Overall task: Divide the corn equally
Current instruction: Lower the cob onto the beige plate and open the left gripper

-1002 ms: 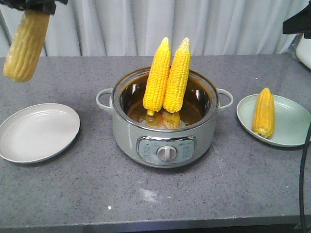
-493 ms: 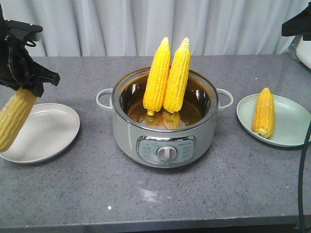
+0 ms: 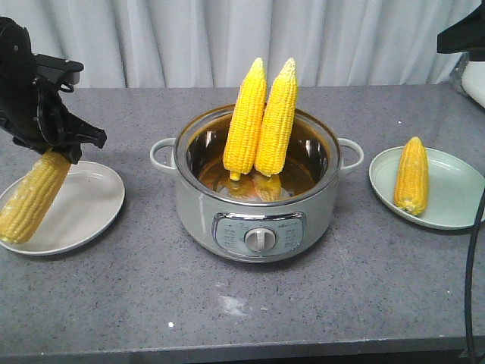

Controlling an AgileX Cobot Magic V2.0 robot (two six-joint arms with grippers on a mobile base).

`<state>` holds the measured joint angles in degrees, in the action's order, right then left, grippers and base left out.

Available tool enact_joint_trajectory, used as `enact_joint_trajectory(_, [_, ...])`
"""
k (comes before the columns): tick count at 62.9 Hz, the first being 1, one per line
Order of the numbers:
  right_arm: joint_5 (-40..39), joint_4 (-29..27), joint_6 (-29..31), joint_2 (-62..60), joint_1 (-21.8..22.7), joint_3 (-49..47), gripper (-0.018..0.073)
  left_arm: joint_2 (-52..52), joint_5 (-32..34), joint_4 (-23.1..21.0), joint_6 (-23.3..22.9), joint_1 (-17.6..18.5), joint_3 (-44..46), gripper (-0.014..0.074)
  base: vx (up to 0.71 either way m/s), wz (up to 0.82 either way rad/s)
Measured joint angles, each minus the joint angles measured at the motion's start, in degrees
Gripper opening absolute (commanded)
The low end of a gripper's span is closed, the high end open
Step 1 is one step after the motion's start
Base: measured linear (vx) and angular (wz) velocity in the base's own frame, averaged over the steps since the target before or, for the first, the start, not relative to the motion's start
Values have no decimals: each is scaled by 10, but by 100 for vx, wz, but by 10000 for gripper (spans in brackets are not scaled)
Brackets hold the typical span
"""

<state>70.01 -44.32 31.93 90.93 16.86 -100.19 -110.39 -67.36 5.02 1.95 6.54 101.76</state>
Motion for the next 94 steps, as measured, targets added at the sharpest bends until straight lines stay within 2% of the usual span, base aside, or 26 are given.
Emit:
enact_joint_trajectory(15, [1,0,0,0,0,0,454,-7,0,0,0,-3,0,15,0,0])
enact_joint_trajectory(27, [1,-1,0,0,0,0,454,-7,0,0,0,-3,0,68,0,0])
enact_joint_trajectory(59, [1,-2,0,0,0,0,454,-9,-5,0,0,-4,0,334,0,0])
enact_joint_trajectory(86, [1,-3,0,0,0,0,454,-9,-5,0,-11,-4,0,349,0,0])
enact_joint_trajectory(94, [1,-3,0,0,0,0,454,-9,-5,0,-23,-4,0,382,0,0])
